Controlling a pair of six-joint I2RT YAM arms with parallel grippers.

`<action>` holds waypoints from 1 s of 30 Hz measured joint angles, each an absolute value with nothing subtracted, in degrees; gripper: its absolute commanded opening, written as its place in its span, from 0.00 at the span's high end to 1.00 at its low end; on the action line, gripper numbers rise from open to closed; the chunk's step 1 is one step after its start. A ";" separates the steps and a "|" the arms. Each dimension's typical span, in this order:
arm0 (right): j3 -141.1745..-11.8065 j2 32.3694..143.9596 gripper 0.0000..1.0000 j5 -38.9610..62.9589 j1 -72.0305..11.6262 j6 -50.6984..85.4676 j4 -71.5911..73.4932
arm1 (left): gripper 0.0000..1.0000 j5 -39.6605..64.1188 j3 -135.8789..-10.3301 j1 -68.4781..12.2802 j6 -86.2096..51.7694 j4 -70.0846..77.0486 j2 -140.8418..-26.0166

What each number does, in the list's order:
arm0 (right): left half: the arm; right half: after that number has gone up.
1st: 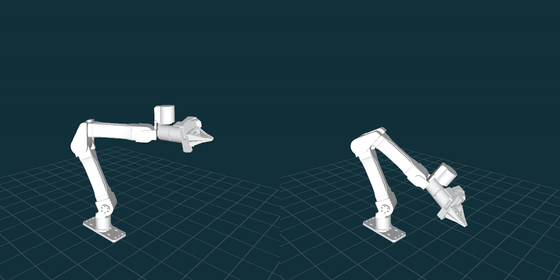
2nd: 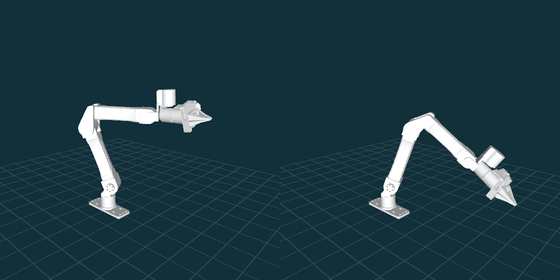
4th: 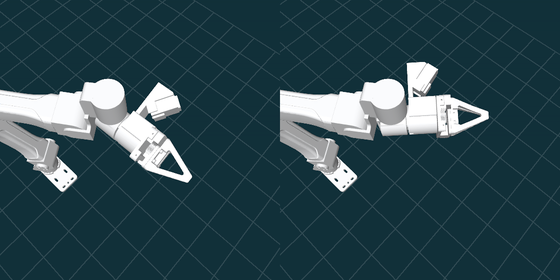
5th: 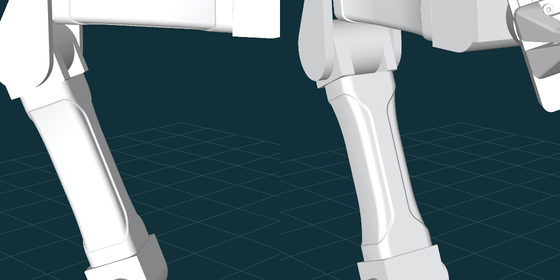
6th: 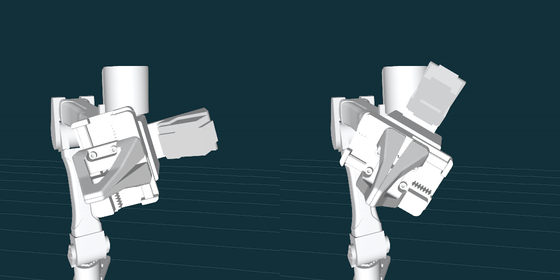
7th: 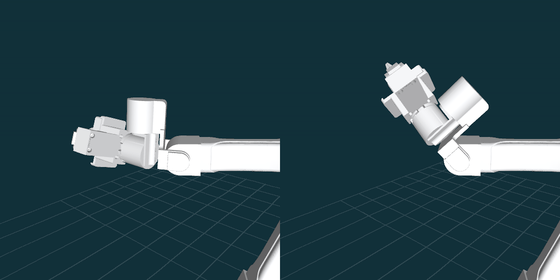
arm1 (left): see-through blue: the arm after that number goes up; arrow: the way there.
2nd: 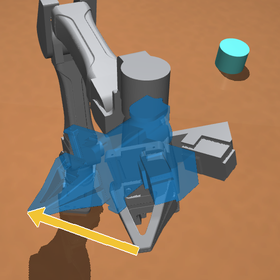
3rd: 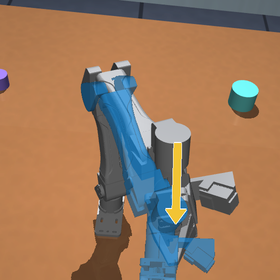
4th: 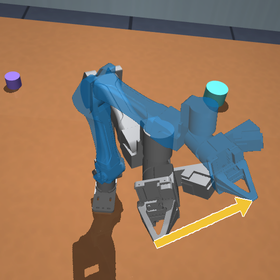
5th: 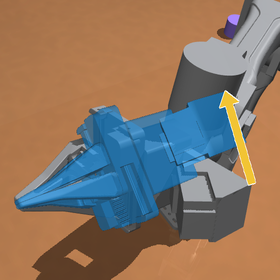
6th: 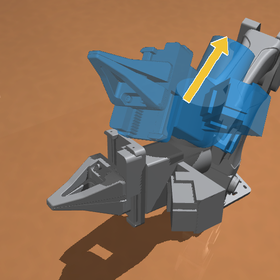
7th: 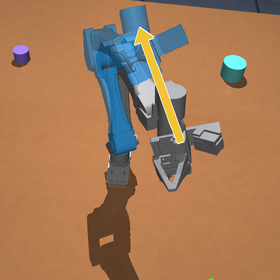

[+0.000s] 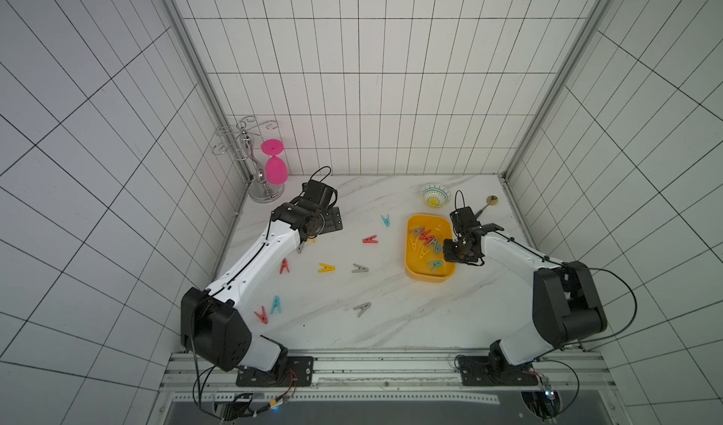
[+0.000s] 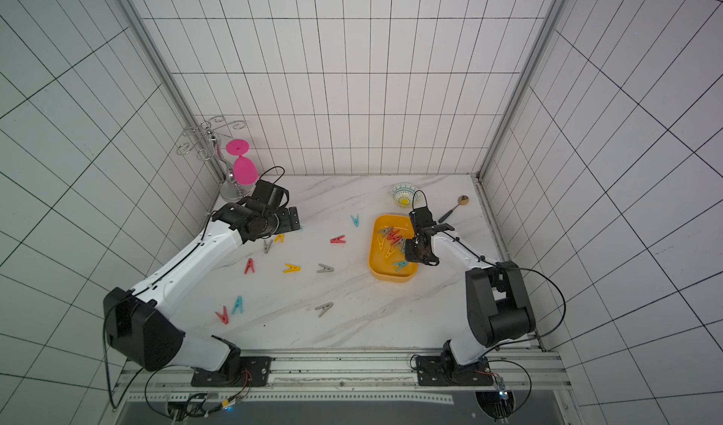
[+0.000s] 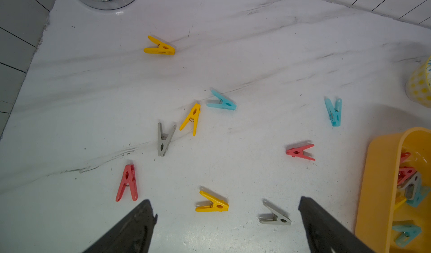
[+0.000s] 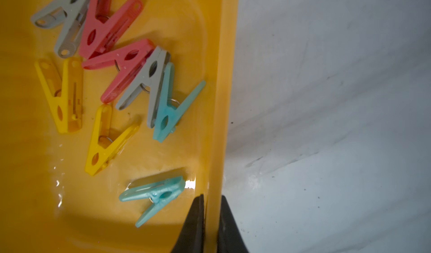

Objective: Put the clothespins into the storage box
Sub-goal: Adjust the storage box at the center of the board, then pick up the clothespin from the center of the board.

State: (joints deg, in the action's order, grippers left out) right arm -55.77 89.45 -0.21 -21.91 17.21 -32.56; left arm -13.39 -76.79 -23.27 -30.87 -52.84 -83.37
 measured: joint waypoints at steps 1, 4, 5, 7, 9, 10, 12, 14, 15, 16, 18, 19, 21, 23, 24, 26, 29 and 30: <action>-55.37 88.97 0.86 -0.21 -22.90 17.28 -32.60 | 0.02 -13.52 -76.79 -23.27 -30.87 -52.84 -83.37; -54.19 87.59 0.86 0.05 -24.99 17.58 -32.97 | 0.02 -13.93 -76.79 -23.27 -30.85 -52.75 -83.37; -53.84 87.15 0.84 0.14 -25.63 17.69 -33.15 | 0.02 -14.00 -76.79 -23.27 -30.85 -52.73 -83.37; -53.41 86.26 0.77 0.25 -26.24 17.89 -33.95 | 0.02 -14.37 -76.79 -23.27 -30.85 -52.71 -83.37; -53.41 85.41 0.67 0.10 -26.24 18.06 -34.74 | 0.02 -14.79 -76.79 -23.27 -30.83 -52.62 -83.31; -53.45 84.88 0.63 -0.12 -26.24 18.22 -35.22 | 0.02 -14.98 -76.79 -23.27 -30.81 -52.56 -83.22; -53.65 83.72 0.60 -0.56 -26.24 18.31 -36.47 | 0.02 -15.25 -76.79 -23.24 -30.76 -52.53 -82.98; -54.48 82.35 0.56 -0.95 -26.28 18.26 -38.33 | 0.02 -15.42 -76.79 -23.03 -30.59 -52.53 -82.61; -55.27 81.87 0.55 -1.06 -26.28 18.24 -39.09 | 0.02 -15.42 -76.79 -22.92 -30.57 -52.53 -82.48; -56.62 81.47 0.54 -1.17 -26.39 18.20 -39.88 | 0.02 -15.40 -76.79 -22.72 -30.52 -52.51 -82.35; -60.16 81.30 0.52 -1.48 -26.70 17.82 -40.69 | 0.02 -15.40 -76.79 -22.13 -30.44 -52.53 -82.15; -62.37 81.62 0.51 -1.58 -26.83 17.58 -40.71 | 0.02 -15.40 -76.79 -21.80 -30.41 -52.53 -82.13; -67.31 83.15 0.50 -1.93 -27.42 16.95 -41.23 | 0.02 -15.38 -76.79 -21.12 -30.39 -52.53 -82.13; -73.32 86.48 0.48 -2.39 -28.21 16.05 -41.82 | 0.02 -15.38 -76.79 -20.40 -30.39 -52.53 -82.13; -76.12 88.44 0.48 -2.39 -28.56 15.51 -42.00 | 0.02 -15.38 -76.79 -20.10 -30.39 -52.53 -82.13; -82.48 93.54 0.47 -2.42 -29.41 14.39 -42.68 | 0.02 -15.35 -76.79 -19.25 -30.39 -52.56 -82.13; -90.78 101.27 0.46 -2.50 -30.57 12.93 -43.81 | 0.02 -15.33 -76.75 -18.13 -30.39 -52.53 -82.13; -93.14 103.61 0.46 -2.57 -30.96 12.43 -44.34 | 0.02 -15.35 -76.69 -17.82 -30.39 -52.51 -82.13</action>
State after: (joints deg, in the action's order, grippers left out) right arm -93.14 103.61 -2.57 -30.96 12.43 -44.34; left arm -15.35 -76.69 -17.82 -30.39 -52.51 -82.13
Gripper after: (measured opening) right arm 0.535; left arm 0.984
